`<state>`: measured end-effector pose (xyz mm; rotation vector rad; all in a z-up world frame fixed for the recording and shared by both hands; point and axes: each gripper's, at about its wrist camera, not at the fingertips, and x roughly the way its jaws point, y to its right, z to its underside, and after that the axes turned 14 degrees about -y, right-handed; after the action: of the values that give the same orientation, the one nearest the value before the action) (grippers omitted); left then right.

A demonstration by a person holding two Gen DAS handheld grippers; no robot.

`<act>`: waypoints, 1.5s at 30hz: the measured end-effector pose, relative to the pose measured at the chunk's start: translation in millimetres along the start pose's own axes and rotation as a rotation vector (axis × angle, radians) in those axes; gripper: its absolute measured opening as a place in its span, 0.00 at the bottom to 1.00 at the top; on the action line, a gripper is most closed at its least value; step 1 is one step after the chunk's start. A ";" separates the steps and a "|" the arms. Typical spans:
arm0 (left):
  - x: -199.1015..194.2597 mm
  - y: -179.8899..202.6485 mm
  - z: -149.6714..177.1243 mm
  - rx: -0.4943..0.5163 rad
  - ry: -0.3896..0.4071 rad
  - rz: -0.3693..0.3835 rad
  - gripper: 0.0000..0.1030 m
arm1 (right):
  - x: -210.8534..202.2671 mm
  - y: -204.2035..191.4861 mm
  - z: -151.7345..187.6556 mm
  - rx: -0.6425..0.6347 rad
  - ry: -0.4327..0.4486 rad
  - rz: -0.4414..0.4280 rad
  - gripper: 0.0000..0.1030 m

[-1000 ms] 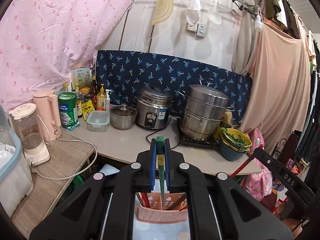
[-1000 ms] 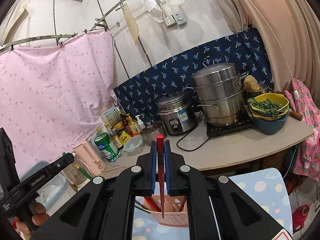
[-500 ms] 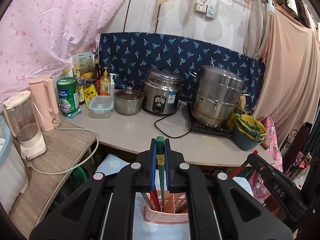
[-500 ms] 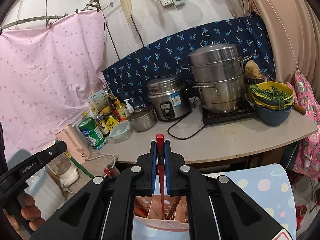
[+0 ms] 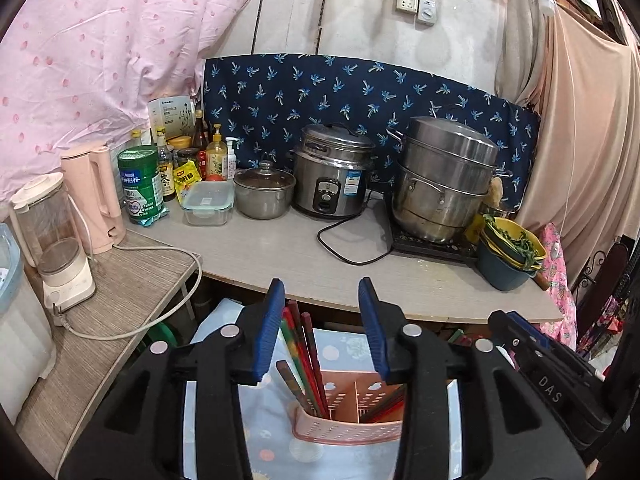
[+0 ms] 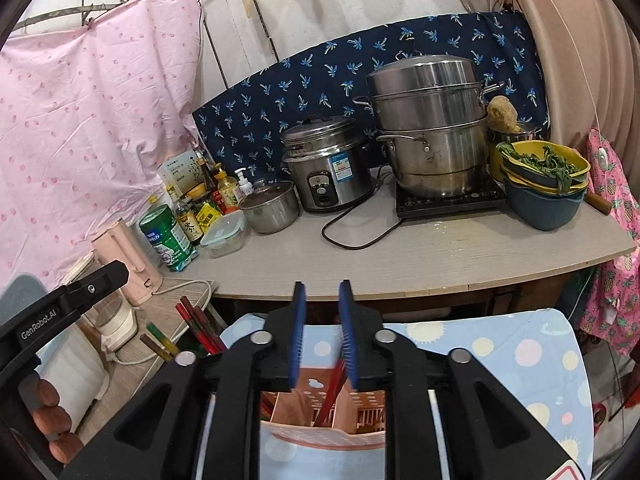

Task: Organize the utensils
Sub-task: 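Open both tools to drop the chopsticks into the pink holder, then withdraw both open tools back from the pink holder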

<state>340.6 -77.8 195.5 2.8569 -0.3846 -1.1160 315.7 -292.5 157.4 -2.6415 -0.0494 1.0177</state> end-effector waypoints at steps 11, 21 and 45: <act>-7.0 7.3 13.2 0.036 -0.011 -0.043 0.49 | -12.4 -7.2 10.8 -0.044 0.008 0.015 0.44; -24.9 9.4 39.9 0.051 -0.029 -0.074 0.60 | -36.7 -16.6 38.4 -0.075 -0.013 0.072 0.51; -53.4 9.3 123.2 0.074 -0.133 -0.156 0.90 | -76.7 -11.8 123.7 -0.066 -0.098 0.194 0.70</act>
<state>217.9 -68.2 141.0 2.9285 -0.2151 -1.3514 177.7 -258.4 124.1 -2.6941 0.1572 1.2278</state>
